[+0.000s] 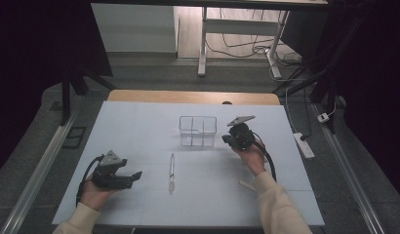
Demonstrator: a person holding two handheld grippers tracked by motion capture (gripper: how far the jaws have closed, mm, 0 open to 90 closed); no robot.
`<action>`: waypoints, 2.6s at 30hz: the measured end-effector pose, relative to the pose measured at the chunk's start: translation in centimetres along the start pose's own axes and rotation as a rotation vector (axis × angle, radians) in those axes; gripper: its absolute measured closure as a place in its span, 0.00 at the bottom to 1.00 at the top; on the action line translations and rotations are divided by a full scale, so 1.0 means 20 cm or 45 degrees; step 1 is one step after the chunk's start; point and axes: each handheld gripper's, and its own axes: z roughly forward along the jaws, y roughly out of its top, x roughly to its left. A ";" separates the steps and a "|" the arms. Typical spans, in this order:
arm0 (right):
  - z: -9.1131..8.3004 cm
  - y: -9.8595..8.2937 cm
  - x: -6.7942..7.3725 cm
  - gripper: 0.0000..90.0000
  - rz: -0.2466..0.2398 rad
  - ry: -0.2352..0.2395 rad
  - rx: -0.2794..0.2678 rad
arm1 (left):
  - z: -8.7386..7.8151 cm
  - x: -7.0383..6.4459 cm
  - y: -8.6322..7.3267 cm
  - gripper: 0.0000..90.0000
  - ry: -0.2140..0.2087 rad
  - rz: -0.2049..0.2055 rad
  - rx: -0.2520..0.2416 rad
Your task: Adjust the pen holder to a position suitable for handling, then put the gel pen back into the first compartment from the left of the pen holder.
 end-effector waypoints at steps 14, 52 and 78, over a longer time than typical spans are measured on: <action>-0.26 -0.18 0.05 0.69 0.016 0.006 -0.112 | 0.01 0.00 0.00 0.25 0.001 -0.004 0.000; -0.49 -0.59 0.00 0.44 -0.052 0.057 -0.250 | 0.01 0.00 0.02 0.29 -0.009 0.000 -0.007; -0.51 -0.61 -0.02 0.44 -0.055 0.042 -0.241 | 0.03 -0.08 0.11 0.30 -0.007 0.030 -0.022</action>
